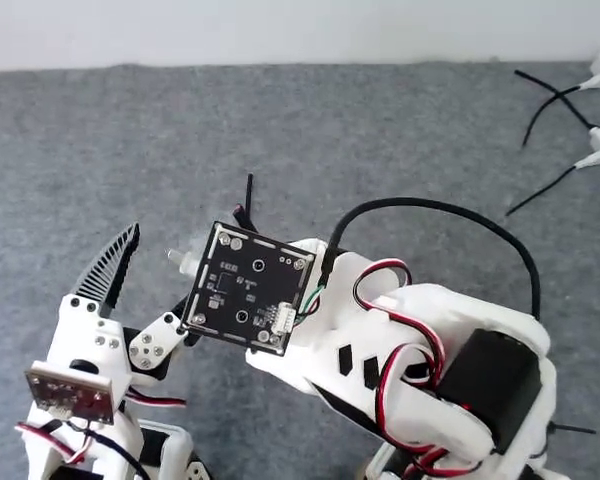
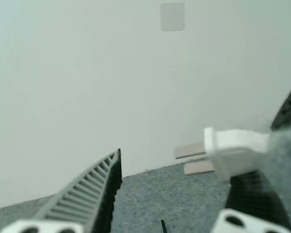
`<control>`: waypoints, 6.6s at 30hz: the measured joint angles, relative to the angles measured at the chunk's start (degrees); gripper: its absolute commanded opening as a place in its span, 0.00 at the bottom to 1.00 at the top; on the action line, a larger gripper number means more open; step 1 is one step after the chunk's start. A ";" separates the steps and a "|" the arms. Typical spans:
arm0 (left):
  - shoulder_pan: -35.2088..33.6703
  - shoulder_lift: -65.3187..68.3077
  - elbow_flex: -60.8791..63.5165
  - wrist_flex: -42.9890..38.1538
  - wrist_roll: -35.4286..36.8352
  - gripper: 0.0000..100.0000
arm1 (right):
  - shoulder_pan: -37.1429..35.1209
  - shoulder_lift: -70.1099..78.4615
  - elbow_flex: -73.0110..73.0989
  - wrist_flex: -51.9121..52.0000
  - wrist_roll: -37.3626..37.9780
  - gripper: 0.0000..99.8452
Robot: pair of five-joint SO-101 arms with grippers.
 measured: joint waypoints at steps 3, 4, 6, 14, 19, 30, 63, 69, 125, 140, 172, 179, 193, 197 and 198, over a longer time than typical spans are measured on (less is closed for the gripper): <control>0.00 0.00 0.00 0.70 0.00 0.34 | 0.53 0.18 0.00 0.00 0.00 0.01; 0.00 0.00 0.00 1.14 -0.09 0.34 | 1.05 0.26 0.00 0.00 0.00 0.01; 0.00 0.00 0.79 1.93 -0.97 0.34 | 2.55 0.35 0.09 0.00 0.09 0.01; -0.88 0.00 11.60 2.20 -8.70 0.34 | 6.24 0.35 0.44 0.00 1.41 0.01; -10.02 0.00 17.76 1.14 -13.10 0.34 | 6.24 1.67 0.44 0.00 5.10 0.01; -38.42 0.00 22.51 -11.87 -16.70 0.34 | 7.82 20.22 1.49 0.00 16.70 0.01; -60.75 0.00 22.51 -29.71 -17.23 0.34 | 9.58 52.75 -1.67 -0.26 39.12 0.01; -64.09 0.00 22.51 -31.12 -17.23 0.34 | 9.67 55.65 -3.08 -0.79 40.79 0.01; -64.97 0.00 22.51 -31.21 -17.23 0.34 | 10.20 57.32 -3.16 -3.25 40.09 0.01; -64.97 0.00 22.51 -31.21 -17.23 0.34 | 10.29 57.32 -3.16 -3.25 40.09 0.01; -64.97 0.00 22.51 -31.21 -17.23 0.34 | 12.31 58.37 -4.04 -4.22 39.47 0.01; -64.97 0.00 22.51 -31.21 -17.23 0.34 | 12.31 58.37 -4.04 -4.22 39.30 0.01; -64.97 0.00 22.51 -30.95 -17.23 0.34 | 12.31 58.37 -3.96 -4.22 38.95 0.01; -64.97 0.00 22.51 -30.95 -17.23 0.34 | 12.31 59.08 -3.96 -4.22 38.86 0.01; -64.97 0.00 22.51 -30.95 -17.23 0.34 | 12.22 59.25 -3.96 -4.22 38.86 0.01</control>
